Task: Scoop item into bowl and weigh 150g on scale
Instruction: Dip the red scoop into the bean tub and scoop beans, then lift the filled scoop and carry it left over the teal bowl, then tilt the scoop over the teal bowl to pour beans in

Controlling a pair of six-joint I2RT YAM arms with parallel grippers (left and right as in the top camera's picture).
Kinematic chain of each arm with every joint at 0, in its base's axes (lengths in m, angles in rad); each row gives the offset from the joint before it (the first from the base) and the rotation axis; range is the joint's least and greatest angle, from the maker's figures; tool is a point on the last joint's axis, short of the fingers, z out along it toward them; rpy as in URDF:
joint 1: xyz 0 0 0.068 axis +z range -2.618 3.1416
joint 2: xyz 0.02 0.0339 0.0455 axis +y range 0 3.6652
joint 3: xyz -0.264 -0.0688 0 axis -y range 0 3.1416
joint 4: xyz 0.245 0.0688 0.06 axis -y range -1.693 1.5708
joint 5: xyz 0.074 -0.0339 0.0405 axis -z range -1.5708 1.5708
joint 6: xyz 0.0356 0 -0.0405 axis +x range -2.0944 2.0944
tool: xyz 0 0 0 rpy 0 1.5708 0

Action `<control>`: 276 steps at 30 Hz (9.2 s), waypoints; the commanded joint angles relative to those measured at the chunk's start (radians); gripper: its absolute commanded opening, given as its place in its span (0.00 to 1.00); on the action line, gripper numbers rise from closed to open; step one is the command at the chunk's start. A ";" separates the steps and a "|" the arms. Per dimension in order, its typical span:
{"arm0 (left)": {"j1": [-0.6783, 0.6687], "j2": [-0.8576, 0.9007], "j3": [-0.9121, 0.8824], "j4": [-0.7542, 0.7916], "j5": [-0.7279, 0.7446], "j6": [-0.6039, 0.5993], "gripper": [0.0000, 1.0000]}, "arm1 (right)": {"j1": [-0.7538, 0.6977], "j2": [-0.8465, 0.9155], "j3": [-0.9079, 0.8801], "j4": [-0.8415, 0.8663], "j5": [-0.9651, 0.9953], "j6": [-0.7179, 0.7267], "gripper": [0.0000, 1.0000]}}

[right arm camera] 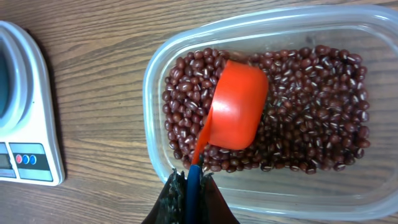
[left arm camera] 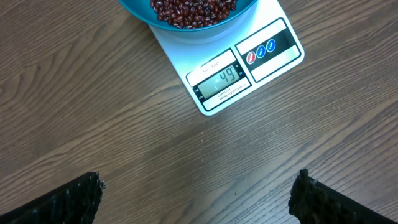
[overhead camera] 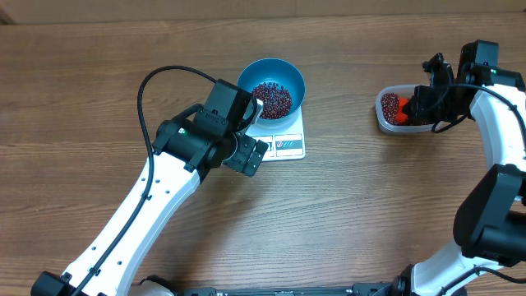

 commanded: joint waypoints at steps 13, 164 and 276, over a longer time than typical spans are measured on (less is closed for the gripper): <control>0.000 -0.012 -0.004 0.002 0.011 0.016 1.00 | 0.003 0.006 -0.004 -0.007 -0.110 -0.014 0.03; 0.000 -0.012 -0.004 0.002 0.011 0.016 1.00 | -0.258 -0.013 -0.151 0.003 -0.911 -0.025 0.04; 0.000 -0.012 -0.004 0.002 0.011 0.016 1.00 | 0.525 -0.017 0.202 0.122 -0.198 0.367 0.04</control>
